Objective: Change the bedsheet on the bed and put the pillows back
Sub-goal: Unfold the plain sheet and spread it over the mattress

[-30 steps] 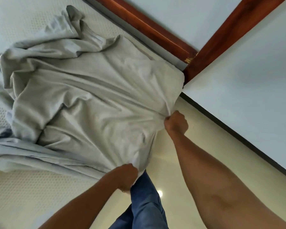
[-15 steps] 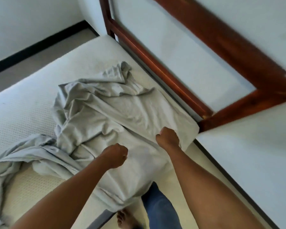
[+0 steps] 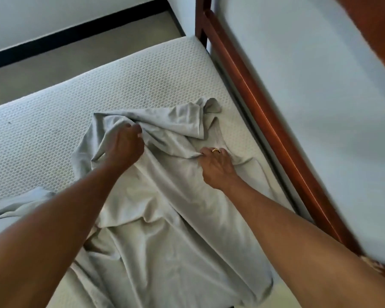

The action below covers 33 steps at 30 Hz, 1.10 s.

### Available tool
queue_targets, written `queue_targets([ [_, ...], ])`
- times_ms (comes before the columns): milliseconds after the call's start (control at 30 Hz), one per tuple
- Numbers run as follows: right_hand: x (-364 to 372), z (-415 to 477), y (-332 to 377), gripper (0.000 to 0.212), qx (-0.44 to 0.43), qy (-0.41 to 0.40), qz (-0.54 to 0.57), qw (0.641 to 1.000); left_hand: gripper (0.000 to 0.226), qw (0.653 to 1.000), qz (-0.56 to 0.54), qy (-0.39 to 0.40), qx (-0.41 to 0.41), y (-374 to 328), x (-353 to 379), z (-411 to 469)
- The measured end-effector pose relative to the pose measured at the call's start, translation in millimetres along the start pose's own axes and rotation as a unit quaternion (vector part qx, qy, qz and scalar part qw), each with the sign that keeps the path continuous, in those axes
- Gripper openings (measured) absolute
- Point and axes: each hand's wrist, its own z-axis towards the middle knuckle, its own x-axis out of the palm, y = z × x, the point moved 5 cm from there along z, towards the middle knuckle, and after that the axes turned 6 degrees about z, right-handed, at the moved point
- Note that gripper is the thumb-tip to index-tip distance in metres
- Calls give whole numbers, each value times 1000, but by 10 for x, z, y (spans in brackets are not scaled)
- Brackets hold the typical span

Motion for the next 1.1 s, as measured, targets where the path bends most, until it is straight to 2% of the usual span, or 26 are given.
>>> queue_targets([
  [67, -136, -50, 13, 19, -62, -29, 8, 998, 22, 999, -11, -20, -36, 30, -28, 286],
  [100, -178, -69, 1, 18, -78, 15, 1, 997, 26, 998, -7, -17, -56, 20, -43, 392],
  [133, -212, -114, 0, 20, -74, 100, -1, 992, 31, 997, -1, -13, -74, 19, -44, 475],
  [200, -167, -176, -105, 25, -29, 296, -8, 955, 44, 995, 29, 16, -96, 104, 19, 608],
  [233, -207, -146, -144, 27, -9, 317, 13, 948, 51, 993, 49, 44, -103, 164, 71, 627],
  [300, -294, 68, -264, 36, 69, 260, 106, 957, 63, 985, 50, 110, -119, 324, 224, 599],
  [367, -392, 388, -426, 62, 180, 126, 208, 953, 66, 974, 13, 167, -152, 482, 348, 491],
  [400, -414, 513, -506, 74, 237, 67, 264, 932, 64, 969, -5, 178, -169, 547, 387, 421],
  [467, -421, 696, -572, 84, 313, 26, 357, 880, 48, 967, -54, 160, -189, 616, 357, 335],
  [533, -406, 860, -479, 80, 316, 26, 412, 854, 24, 958, -131, 149, -209, 638, 239, 269],
  [600, -490, 1052, -390, 61, 282, 9, 387, 878, 20, 946, -202, 134, -217, 672, 65, 231],
  [667, -682, 1313, -338, 41, 236, -35, 395, 887, 10, 944, -235, 64, -221, 791, -195, 234],
  [700, -820, 1430, -356, 34, 234, -68, 425, 872, 7, 947, -229, 19, -224, 884, -326, 257],
  [733, -970, 1556, -416, 30, 248, -107, 474, 838, 7, 946, -219, -26, -236, 1008, -451, 289],
  [833, -1538, 1751, -519, 27, 252, -295, 631, 672, 14, 912, -234, -131, -309, 1289, -806, 414],
  [867, -1718, 1733, -462, 22, 242, -341, 635, 649, 16, 897, -267, -148, -319, 1318, -880, 453],
  [900, -1899, 1666, -362, 21, 248, -376, 618, 644, 16, 889, -294, -151, -317, 1300, -935, 488],
  [933, -2006, 1630, -307, 24, 253, -407, 603, 638, 19, 895, -305, -133, -297, 1243, -961, 523],
  [1033, -2092, 1530, -288, 31, 252, -444, 590, 625, 51, 958, -209, 16, -196, 1059, -915, 524],
  [1067, -2108, 1519, -300, 32, 245, -442, 583, 636, 51, 970, -165, 54, -168, 1065, -923, 516],
  [1100, -2128, 1505, -279, 34, 236, -432, 575, 654, 40, 976, -138, 57, -156, 1116, -975, 514],
])
